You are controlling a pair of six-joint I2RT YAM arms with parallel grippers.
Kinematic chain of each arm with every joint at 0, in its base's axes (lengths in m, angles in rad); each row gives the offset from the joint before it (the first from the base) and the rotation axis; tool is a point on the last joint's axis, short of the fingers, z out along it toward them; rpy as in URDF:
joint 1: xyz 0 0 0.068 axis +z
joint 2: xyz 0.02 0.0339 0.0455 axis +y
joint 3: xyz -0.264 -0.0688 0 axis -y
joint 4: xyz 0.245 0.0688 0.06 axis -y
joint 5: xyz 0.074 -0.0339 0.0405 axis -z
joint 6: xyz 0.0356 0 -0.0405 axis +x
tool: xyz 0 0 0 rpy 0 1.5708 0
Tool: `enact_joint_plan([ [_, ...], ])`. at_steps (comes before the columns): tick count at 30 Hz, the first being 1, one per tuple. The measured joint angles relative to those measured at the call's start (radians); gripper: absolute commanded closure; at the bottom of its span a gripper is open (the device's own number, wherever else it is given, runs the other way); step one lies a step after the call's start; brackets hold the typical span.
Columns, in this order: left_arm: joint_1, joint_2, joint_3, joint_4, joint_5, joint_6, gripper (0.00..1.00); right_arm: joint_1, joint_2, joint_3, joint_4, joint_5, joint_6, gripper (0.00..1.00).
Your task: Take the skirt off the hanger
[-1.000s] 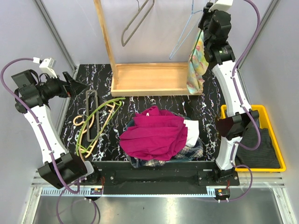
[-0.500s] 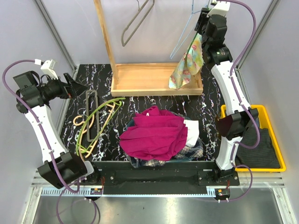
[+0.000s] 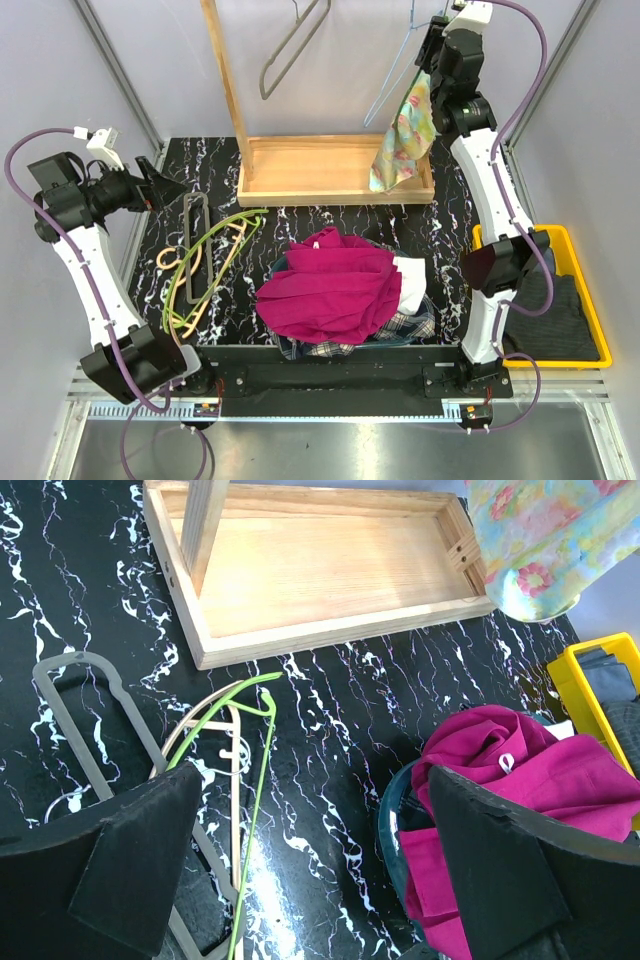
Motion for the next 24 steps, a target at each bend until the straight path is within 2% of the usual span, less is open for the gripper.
enact_joint_plan([
  [4, 0.0, 0.008, 0.0, 0.0, 0.0, 0.0, 0.01, 0.004, 0.035, 0.065, -0.048, 0.024, 0.006, 0.31],
  [13, 0.002, 0.017, 0.0, 0.0, 0.0, 0.0, 0.01, 0.026, 0.079, 0.12, -0.119, 0.093, 0.014, 0.3],
  [16, 0.002, 0.017, 0.0, 0.0, 0.0, 0.0, 0.01, 0.032, 0.082, 0.12, -0.132, 0.109, 0.018, 0.37],
  [20, 0.002, 0.017, 0.0, 0.0, 0.0, -0.001, 0.01, 0.036, 0.082, 0.12, -0.138, 0.13, 0.029, 0.53],
  [23, 0.002, 0.018, 0.0, 0.0, 0.0, 0.0, 0.01, 0.038, 0.082, 0.12, -0.138, 0.143, 0.032, 0.68],
  [24, 0.002, 0.018, 0.0, 0.0, 0.0, -0.001, 0.01, 0.039, 0.082, 0.12, -0.138, 0.15, 0.034, 0.75],
])
